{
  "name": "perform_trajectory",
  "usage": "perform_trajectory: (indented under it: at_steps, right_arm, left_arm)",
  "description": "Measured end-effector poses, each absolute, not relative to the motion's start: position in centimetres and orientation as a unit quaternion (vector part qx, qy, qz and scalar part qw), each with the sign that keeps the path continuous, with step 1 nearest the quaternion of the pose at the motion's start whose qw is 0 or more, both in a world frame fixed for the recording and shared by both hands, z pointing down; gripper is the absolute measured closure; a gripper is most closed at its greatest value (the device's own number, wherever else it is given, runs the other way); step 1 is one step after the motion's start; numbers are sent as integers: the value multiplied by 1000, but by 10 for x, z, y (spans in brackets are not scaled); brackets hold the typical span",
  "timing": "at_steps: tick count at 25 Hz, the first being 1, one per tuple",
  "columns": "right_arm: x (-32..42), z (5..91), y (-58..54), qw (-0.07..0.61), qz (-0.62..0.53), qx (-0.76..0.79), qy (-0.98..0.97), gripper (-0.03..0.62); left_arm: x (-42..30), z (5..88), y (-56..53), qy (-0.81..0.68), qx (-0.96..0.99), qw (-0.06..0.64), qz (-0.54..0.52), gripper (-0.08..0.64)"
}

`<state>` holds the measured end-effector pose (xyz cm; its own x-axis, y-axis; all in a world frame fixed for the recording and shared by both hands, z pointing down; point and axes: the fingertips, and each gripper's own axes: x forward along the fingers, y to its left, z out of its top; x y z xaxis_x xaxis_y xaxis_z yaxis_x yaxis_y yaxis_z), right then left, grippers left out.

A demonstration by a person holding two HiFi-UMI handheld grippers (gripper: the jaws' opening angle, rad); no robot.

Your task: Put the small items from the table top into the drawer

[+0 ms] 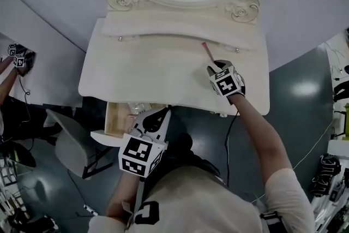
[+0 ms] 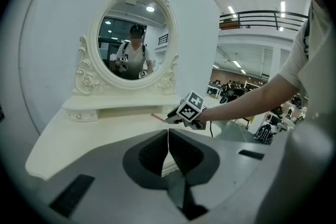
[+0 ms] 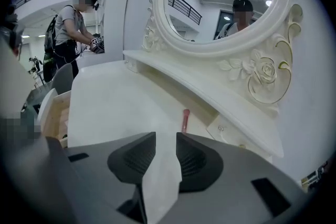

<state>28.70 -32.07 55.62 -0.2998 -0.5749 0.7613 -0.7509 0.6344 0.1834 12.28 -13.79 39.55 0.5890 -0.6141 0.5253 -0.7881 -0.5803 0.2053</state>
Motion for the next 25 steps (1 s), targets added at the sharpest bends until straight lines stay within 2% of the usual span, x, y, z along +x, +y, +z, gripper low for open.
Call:
perform_trajectory:
  at_steps: [15, 25]
  right_arm:
    - [305, 602, -365, 435, 143, 432, -777, 460]
    - [312, 611, -368, 396, 210, 446, -775, 462]
  left_arm:
    - [108, 415, -142, -429, 843, 237, 222, 503]
    - [100, 422, -142, -433, 838, 243, 227, 503]
